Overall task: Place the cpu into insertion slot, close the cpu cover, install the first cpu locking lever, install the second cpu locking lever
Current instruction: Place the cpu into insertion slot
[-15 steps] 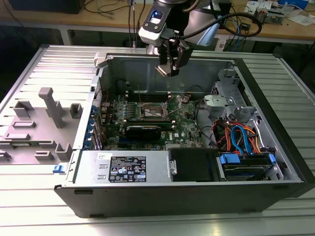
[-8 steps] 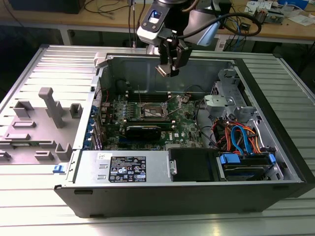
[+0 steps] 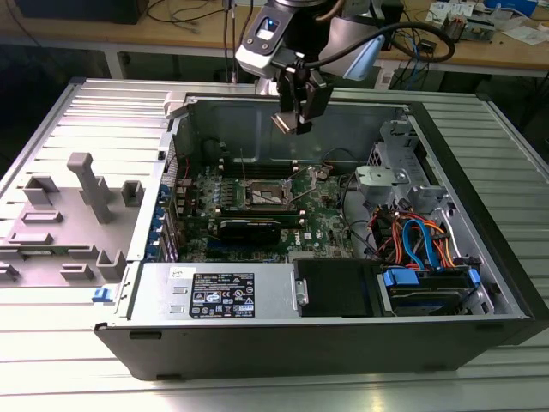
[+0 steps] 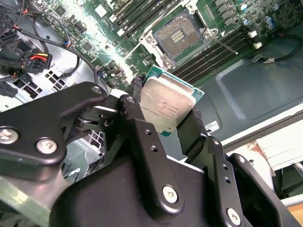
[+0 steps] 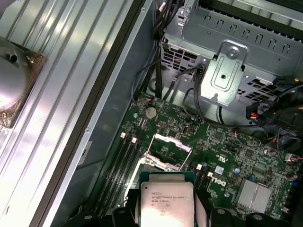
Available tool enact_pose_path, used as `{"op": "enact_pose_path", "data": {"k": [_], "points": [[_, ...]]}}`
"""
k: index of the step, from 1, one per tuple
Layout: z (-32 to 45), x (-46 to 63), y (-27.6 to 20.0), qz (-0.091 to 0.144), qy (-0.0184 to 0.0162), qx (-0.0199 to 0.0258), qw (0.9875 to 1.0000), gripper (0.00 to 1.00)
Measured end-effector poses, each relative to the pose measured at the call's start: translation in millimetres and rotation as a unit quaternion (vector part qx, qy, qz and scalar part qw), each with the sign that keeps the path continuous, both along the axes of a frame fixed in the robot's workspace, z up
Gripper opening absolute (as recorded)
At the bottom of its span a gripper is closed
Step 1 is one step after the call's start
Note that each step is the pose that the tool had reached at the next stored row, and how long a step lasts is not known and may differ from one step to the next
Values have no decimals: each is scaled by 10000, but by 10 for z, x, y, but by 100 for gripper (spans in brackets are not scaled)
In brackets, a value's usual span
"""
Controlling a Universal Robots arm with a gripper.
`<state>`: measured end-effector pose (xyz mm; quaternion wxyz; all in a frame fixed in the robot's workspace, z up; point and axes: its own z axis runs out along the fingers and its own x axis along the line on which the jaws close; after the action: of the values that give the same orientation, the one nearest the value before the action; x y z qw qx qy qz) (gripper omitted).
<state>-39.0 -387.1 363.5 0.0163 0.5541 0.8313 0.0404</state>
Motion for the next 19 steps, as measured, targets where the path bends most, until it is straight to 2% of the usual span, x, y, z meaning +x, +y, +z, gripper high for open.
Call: {"op": "enact_pose_path", "data": {"k": [16, 19], "points": [[0, 0, 0, -35, 0, 0, 10000, 54], [-5, 0, 0, -234, 0, 0, 9997, 54]]}}
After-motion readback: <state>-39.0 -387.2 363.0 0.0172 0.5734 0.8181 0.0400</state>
